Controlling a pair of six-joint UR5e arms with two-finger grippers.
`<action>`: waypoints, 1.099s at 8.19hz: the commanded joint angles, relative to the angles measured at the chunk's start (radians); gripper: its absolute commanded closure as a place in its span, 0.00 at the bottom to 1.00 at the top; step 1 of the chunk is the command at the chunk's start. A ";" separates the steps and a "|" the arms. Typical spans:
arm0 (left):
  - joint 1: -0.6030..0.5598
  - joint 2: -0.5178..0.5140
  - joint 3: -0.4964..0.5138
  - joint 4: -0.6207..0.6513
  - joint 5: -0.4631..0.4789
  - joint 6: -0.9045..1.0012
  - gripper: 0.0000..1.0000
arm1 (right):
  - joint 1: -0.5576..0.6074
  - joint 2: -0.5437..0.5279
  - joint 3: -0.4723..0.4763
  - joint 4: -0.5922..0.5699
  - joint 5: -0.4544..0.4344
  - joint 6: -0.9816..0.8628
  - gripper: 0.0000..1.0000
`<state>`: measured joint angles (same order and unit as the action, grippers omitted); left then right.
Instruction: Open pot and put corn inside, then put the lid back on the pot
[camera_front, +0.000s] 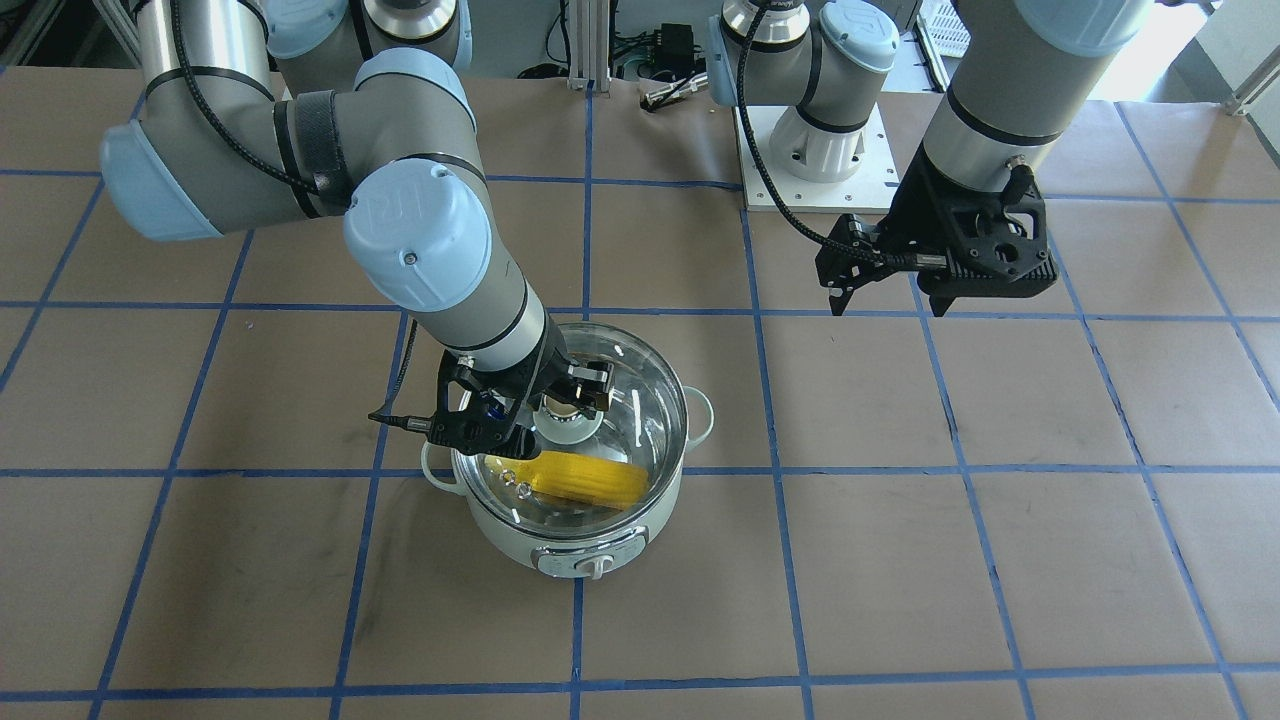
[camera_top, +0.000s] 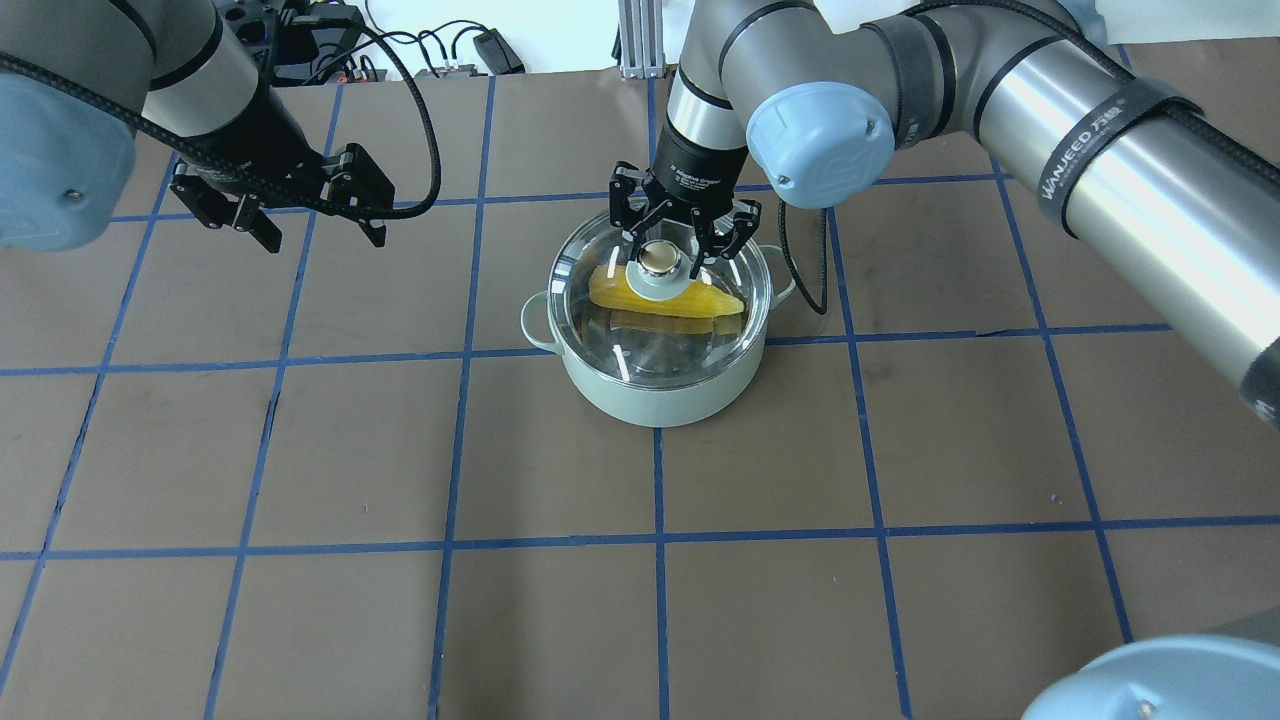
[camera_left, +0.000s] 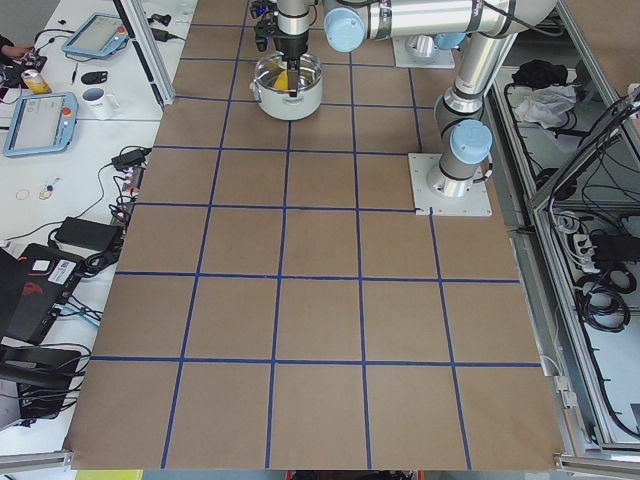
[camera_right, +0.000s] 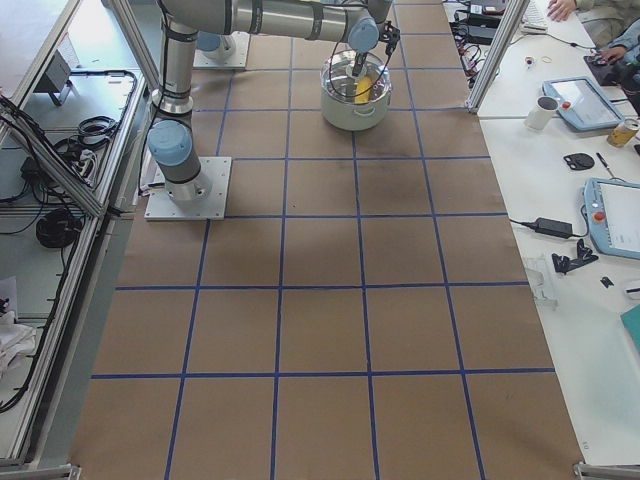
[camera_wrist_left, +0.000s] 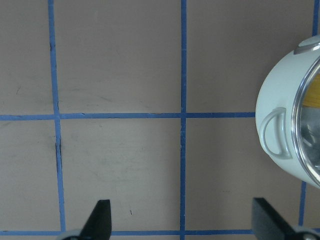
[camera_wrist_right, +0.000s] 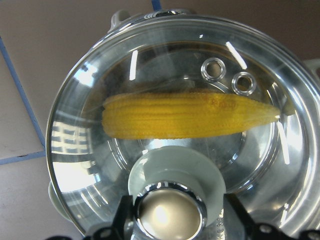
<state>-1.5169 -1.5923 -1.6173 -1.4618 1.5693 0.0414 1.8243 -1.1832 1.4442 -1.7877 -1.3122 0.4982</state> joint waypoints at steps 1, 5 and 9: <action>0.000 0.000 0.000 0.000 0.000 0.000 0.00 | 0.000 0.000 0.010 -0.002 -0.001 0.000 0.09; 0.000 0.002 0.000 0.000 -0.002 0.000 0.00 | -0.026 -0.053 -0.027 0.001 -0.047 -0.039 0.00; 0.000 -0.002 -0.001 -0.002 -0.002 0.000 0.00 | -0.193 -0.260 -0.027 0.224 -0.229 -0.388 0.00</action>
<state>-1.5171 -1.5918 -1.6173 -1.4625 1.5688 0.0414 1.7105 -1.3361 1.4167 -1.6941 -1.4354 0.2728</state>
